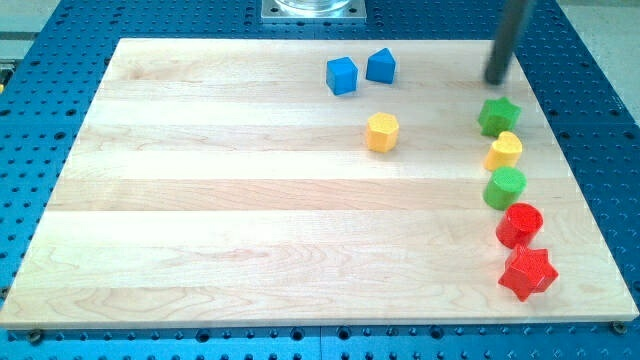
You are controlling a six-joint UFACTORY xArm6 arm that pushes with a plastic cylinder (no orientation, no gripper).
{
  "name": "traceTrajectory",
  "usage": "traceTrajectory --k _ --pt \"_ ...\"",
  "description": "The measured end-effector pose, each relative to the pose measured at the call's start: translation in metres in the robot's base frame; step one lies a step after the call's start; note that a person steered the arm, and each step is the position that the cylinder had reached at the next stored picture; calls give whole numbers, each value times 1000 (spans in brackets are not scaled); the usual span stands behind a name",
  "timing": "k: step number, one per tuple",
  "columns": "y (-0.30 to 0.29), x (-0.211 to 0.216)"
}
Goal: Move the green star bottom right side of the yellow heart
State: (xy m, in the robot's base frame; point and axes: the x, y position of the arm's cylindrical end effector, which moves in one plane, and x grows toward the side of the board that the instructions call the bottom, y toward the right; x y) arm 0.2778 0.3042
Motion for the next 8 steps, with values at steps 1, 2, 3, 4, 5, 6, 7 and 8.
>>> traceTrajectory --k 1,2,3,4,5,6,7,8 --pt "40 46" --pt "12 133" --pt "4 159" --pt "-50 152" --pt "-120 148" --pt "-121 163" --pt "-167 159" --pt "-218 129"
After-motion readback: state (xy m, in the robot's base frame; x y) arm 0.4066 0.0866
